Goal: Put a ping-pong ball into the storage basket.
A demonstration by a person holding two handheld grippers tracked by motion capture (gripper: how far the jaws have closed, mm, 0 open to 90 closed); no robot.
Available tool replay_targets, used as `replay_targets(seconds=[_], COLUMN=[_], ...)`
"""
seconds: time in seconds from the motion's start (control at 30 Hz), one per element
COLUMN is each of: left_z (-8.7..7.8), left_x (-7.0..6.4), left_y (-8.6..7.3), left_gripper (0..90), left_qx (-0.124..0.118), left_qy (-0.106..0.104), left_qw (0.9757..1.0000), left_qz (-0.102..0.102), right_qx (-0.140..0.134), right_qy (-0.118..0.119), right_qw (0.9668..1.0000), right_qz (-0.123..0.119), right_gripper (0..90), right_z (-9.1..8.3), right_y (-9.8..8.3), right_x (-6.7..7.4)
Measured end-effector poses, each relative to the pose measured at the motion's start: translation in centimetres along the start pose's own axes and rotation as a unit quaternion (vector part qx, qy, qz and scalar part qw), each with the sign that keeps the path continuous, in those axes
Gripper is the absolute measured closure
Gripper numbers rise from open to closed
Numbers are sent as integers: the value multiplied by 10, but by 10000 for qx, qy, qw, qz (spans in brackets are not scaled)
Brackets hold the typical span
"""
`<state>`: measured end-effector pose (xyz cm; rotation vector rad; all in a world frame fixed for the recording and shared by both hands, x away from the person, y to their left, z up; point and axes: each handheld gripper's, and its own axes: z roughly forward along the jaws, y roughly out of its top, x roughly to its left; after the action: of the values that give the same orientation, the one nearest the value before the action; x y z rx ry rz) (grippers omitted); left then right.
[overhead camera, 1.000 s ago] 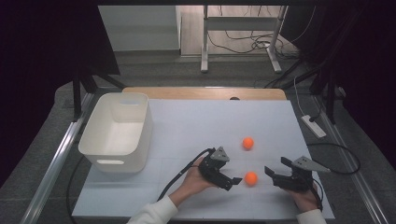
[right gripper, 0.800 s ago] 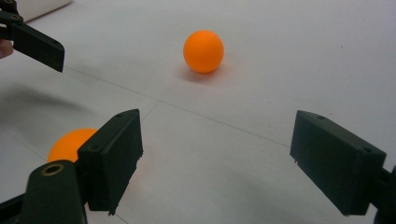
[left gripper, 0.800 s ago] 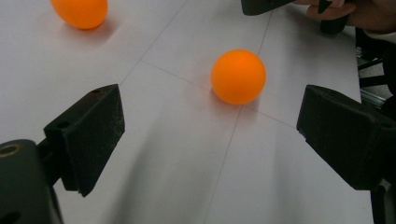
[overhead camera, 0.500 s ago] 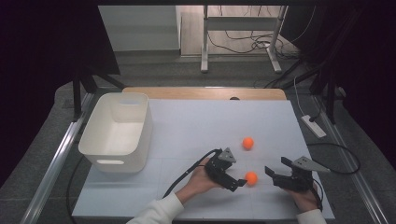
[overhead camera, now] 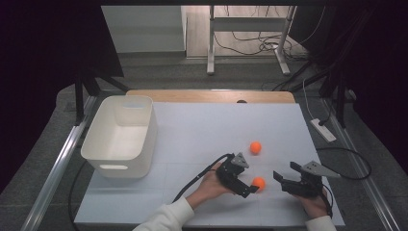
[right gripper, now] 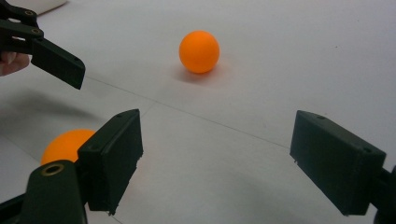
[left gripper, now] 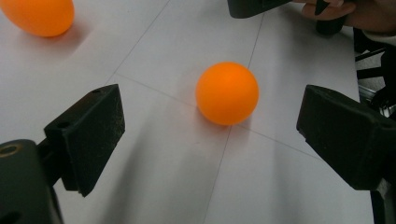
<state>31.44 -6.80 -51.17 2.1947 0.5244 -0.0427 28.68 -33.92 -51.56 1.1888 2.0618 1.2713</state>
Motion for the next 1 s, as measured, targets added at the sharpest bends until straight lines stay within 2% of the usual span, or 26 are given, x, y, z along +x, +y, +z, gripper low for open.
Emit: replay_targets(seconds=[0.53,0.67,1.0], left_z=[13,18,24], left_x=[-3,-3,-2], left_y=[8,8,10], left_gripper=[87,87,88], left_qx=[191,201,311], left_qy=[-91,-125,-134], left_qw=[9997,9997,9994], left_qz=[111,56,93], right_qx=[9,21,30], right_qy=[-41,-36,-39], right_qw=[10000,10000,10000], right_qz=[18,12,9], right_gripper=[170,170,171], right_z=[0,1,1], right_y=[0,0,-1], right_x=[-1,-1,-1])
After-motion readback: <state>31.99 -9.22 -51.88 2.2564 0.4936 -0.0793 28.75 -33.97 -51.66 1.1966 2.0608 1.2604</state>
